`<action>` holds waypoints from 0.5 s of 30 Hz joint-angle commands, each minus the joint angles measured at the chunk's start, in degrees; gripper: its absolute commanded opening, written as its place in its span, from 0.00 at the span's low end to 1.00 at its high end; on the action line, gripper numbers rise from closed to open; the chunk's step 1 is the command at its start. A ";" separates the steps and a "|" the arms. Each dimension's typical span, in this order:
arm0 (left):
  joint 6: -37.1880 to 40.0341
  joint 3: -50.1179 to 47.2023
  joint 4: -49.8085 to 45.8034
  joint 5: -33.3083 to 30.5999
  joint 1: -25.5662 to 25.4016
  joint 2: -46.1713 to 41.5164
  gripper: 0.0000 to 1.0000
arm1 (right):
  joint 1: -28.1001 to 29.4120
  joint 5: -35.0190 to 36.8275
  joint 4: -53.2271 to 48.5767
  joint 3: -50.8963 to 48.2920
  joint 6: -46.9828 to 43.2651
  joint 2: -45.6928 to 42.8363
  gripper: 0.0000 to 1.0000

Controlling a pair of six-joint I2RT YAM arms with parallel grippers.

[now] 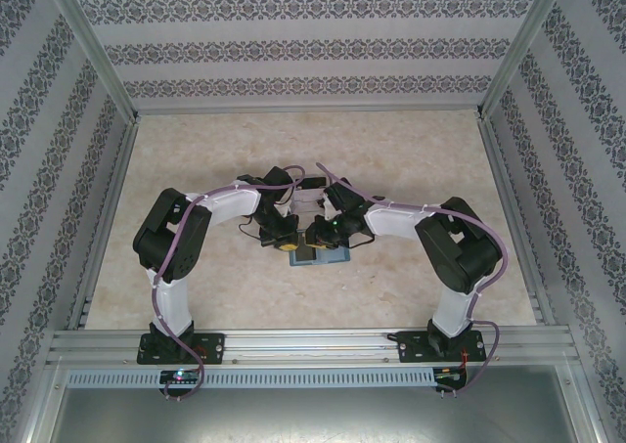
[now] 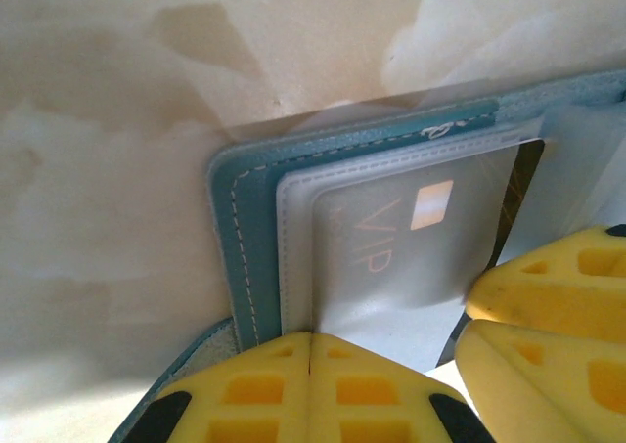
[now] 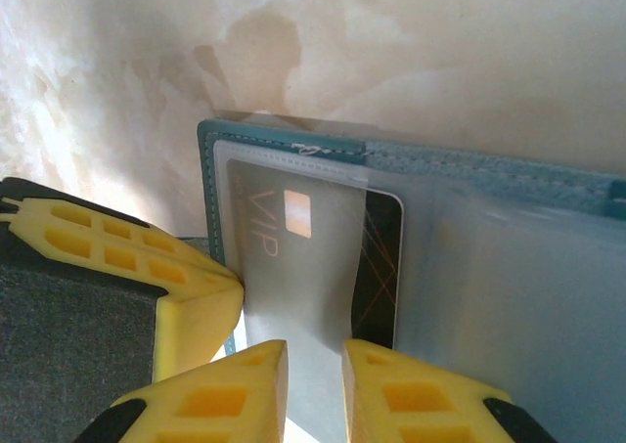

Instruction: Take the credit cards out of the card holder

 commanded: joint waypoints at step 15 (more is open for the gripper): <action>0.30 -0.54 -3.47 -4.47 -0.85 -0.44 0.04 | 1.58 9.88 -12.74 5.81 -4.84 1.15 0.30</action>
